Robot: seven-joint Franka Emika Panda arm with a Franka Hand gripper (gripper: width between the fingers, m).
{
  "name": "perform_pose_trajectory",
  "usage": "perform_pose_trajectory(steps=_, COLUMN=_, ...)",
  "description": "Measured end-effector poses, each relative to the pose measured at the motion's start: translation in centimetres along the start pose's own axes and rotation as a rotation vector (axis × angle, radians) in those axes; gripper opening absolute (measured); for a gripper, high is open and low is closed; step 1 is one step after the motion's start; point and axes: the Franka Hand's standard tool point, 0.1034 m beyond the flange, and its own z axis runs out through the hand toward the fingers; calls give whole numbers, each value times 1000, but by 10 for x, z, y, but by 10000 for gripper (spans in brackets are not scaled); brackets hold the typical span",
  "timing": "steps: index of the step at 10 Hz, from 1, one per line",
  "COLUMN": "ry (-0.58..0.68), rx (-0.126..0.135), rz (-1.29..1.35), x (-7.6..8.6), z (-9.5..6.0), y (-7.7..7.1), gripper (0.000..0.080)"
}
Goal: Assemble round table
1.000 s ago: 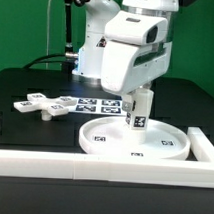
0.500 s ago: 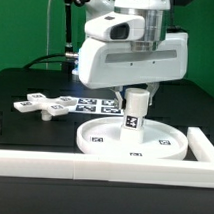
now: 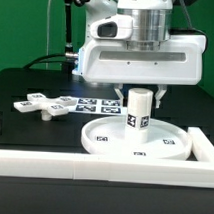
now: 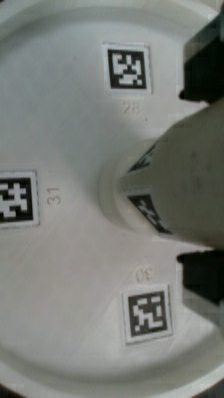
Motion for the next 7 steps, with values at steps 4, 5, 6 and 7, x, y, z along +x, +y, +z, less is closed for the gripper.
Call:
perform_pose_trajectory(steps=4, ry=20, rx=34, rz=368, x=-1, z=0, y=-1, gripper=407)
perform_pose_trajectory(steps=5, ry=16, rx=47, rz=505, x=-7, z=1, y=-2, gripper=407)
perform_pose_trajectory(steps=6, ry=5, rx=65, rz=623, x=-8, z=1, y=-2, gripper=407)
perform_pose_trajectory(steps=7, ry=-7, rx=84, rz=767, x=-9, z=1, y=-3, gripper=407)
